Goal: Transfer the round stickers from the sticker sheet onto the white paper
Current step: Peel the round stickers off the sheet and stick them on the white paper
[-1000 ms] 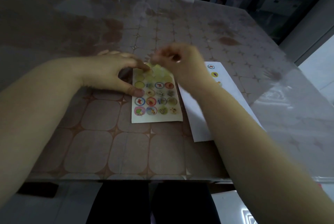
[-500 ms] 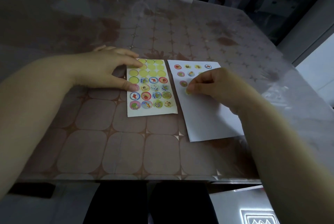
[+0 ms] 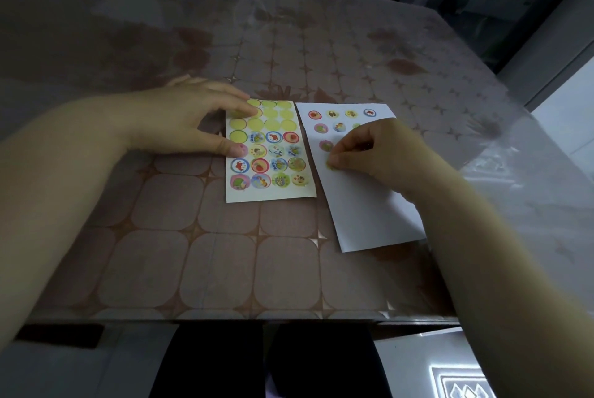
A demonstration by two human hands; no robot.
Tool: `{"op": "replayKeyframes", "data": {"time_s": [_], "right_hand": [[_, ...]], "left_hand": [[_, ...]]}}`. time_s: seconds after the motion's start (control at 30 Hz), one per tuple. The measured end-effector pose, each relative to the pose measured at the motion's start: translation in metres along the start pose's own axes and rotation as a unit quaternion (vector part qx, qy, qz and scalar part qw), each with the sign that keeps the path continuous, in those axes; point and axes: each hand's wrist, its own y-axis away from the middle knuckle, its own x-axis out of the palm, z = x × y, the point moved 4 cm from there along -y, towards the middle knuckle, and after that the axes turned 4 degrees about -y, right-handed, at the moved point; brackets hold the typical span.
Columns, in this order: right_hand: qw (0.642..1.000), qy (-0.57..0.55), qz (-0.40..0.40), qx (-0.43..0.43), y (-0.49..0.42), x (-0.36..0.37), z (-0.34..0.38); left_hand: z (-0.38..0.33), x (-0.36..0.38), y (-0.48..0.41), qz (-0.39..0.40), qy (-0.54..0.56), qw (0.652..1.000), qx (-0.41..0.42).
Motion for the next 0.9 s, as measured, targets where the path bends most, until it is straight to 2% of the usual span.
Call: {"op": "replayKeyframes", "data": {"time_s": [0.27, 0.43, 0.5, 0.6, 0.67, 0.73, 0.8, 0.9], "right_hand": [[0.998, -0.031, -0.052, 0.001, -0.005, -0.002, -0.005], [0.997, 0.039, -0.058, -0.013, -0.007, 0.001, -0.006], [0.997, 0.025, -0.065, -0.015, -0.006, 0.0, -0.008], [0.993, -0.002, -0.093, -0.079, -0.003, -0.011, 0.006], [0.985, 0.04, -0.073, -0.149, -0.002, -0.014, 0.029], [0.977, 0.085, -0.009, -0.196, -0.005, -0.005, 0.052], [0.967, 0.136, 0.038, -0.214, -0.014, 0.011, 0.064], [0.968, 0.145, 0.03, -0.204, -0.027, 0.036, 0.066]], "left_hand": [[-0.002, -0.001, 0.0, -0.003, -0.018, 1.0, 0.01], [0.0, -0.001, 0.001, 0.007, -0.03, 1.0, -0.003], [-0.001, 0.0, 0.001, 0.011, -0.023, 1.0, -0.003], [0.0, 0.0, 0.001, 0.008, -0.023, 1.0, 0.003], [0.0, -0.001, 0.0, 0.005, -0.023, 1.0, 0.002], [-0.003, -0.001, 0.0, 0.009, -0.016, 1.0, -0.001], [-0.006, -0.001, 0.001, 0.018, -0.003, 1.0, -0.007], [-0.005, 0.001, 0.003, 0.031, 0.005, 0.999, -0.019]]}}
